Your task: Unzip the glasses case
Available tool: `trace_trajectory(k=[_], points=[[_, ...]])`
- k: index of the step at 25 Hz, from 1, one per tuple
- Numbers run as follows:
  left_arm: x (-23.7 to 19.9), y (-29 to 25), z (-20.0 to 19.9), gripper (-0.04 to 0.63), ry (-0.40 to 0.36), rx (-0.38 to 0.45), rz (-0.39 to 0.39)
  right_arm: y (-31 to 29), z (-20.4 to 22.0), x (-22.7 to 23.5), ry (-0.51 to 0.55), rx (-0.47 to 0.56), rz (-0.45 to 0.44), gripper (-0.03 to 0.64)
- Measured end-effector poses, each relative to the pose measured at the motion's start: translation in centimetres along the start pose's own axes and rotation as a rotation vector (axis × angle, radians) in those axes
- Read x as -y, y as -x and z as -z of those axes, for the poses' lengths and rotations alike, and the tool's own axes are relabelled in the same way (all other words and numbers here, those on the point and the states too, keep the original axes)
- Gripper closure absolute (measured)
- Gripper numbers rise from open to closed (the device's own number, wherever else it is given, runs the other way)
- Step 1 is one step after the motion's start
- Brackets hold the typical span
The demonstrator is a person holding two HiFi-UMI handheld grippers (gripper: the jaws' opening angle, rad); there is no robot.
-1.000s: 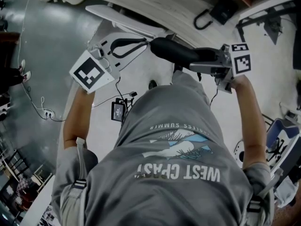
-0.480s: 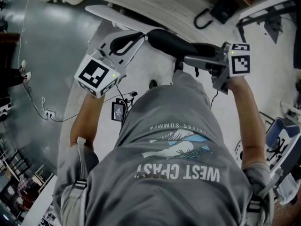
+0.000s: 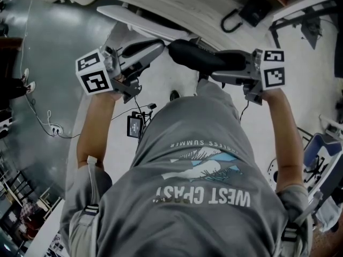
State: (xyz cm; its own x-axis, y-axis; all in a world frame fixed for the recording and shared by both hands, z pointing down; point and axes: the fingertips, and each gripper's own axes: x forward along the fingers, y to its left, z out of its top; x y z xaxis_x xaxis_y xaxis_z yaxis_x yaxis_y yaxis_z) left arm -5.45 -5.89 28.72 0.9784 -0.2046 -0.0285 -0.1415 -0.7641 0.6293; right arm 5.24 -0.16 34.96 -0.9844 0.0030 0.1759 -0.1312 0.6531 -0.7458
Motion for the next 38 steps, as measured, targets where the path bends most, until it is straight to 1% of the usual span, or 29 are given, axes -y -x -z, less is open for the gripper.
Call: trace_trajectory(k=[3, 5, 8, 10, 11, 16, 20, 23, 26, 29, 31, 34, 36, 38], points=[[0.2, -0.3, -0.4, 0.578, 0.033, 0.024, 0.031, -0.1, 0.2, -0.3, -0.007, 0.001, -0.029, 0.307], [-0.1, -0.6, -0.5, 0.578, 0.036, 0.031, 0.028, -0.2, 0.2, -0.5, 0.006, -0.001, -0.034, 0.307], [-0.5, -0.8, -0.6, 0.574, 0.015, 0.028, -0.004, 0.0, 0.0, -0.6, 0.030, 0.019, -0.022, 0.307], [-1.0, -0.8, -0.4, 0.573, -0.015, 0.006, -0.040, 0.0, -0.2, -0.7, 0.055, 0.021, -0.008, 0.307], [-1.2, -0.8, -0.3, 0.561, -0.028, -0.006, -0.057, 0.0, -0.3, -0.7, 0.069, 0.016, 0.003, 0.307], [-1.6, -0.7, 0.1, 0.508, -0.040, -0.032, -0.090, -0.2, -0.2, -0.3, 0.163, -0.028, 0.101, 0.307], [-2.0, -0.6, 0.5, 0.427, -0.059, -0.068, -0.122, -0.3, 0.1, 0.6, 0.301, -0.113, 0.244, 0.306], [-1.8, -0.7, 1.1, 0.405, -0.092, -0.106, -0.124, -0.4, 0.0, 1.3, 0.367, -0.153, 0.322, 0.307], [-2.2, -0.7, 1.7, 0.405, -0.123, -0.141, -0.152, -0.4, -0.5, 1.6, 0.423, -0.169, 0.374, 0.307], [-2.7, -0.8, 2.0, 0.405, -0.131, -0.150, -0.183, -0.6, -0.7, 1.4, 0.493, -0.207, 0.424, 0.307], [-3.1, -0.8, 2.1, 0.405, -0.122, -0.150, -0.196, -0.8, -0.5, 1.3, 0.535, -0.233, 0.442, 0.305], [-3.7, -0.7, 2.2, 0.408, -0.078, -0.143, -0.199, -1.1, -0.4, 1.1, 0.589, -0.260, 0.461, 0.306], [-3.8, -0.6, 2.2, 0.440, -0.036, -0.127, -0.179, -1.3, -0.6, 1.1, 0.624, -0.272, 0.479, 0.306], [-3.4, -0.5, 2.1, 0.509, 0.004, -0.102, -0.138, -1.4, -0.8, 1.1, 0.645, -0.279, 0.493, 0.305]])
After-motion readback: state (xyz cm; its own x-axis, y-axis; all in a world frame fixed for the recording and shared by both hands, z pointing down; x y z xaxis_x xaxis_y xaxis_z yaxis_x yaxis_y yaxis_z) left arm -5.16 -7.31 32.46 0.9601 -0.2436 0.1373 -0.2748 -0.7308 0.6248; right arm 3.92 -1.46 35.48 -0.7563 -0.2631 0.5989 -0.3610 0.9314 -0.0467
